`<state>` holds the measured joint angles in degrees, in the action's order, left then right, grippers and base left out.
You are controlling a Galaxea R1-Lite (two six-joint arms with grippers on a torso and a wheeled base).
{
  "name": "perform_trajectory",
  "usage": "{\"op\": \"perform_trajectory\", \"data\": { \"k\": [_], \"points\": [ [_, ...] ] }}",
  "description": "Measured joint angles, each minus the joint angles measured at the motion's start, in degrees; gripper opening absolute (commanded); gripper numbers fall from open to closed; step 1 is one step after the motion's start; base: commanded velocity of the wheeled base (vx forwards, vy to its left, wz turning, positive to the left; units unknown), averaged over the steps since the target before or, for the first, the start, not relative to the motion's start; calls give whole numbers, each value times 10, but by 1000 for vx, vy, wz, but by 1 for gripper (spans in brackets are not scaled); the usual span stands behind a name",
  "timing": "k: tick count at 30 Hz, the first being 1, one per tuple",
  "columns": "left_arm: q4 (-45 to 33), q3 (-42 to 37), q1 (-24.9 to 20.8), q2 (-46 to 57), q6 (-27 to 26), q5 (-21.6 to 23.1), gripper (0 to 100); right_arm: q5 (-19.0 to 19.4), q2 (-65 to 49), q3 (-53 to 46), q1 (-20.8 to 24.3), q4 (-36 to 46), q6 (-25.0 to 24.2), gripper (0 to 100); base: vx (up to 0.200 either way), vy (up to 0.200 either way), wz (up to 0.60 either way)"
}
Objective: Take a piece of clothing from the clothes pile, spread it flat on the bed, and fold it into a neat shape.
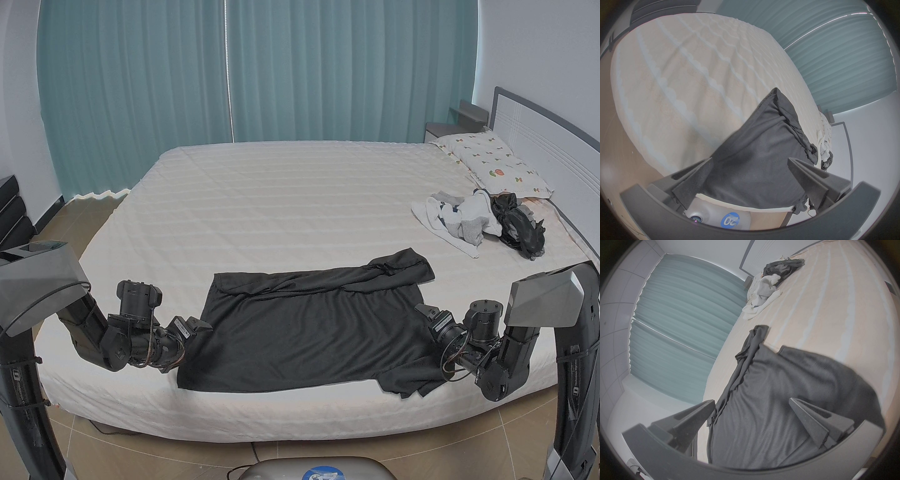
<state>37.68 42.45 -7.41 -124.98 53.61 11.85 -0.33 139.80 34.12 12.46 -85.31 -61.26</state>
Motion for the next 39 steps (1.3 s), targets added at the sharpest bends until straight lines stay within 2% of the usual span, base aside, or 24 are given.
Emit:
{"op": "perform_trajectory", "data": {
  "k": [23,31,39],
  "points": [
    [-1,17,8,0,2,-14,100,-1,23,-6,-3,-36,27,100,0,0,0],
    [0,20,5,-6,1,-34,100,-1,30,-6,-3,-37,31,100,0,0,0],
    [0,21,6,-7,1,-34,100,-1,32,-7,-1,-37,32,100,200,0,0]
  ]
}}
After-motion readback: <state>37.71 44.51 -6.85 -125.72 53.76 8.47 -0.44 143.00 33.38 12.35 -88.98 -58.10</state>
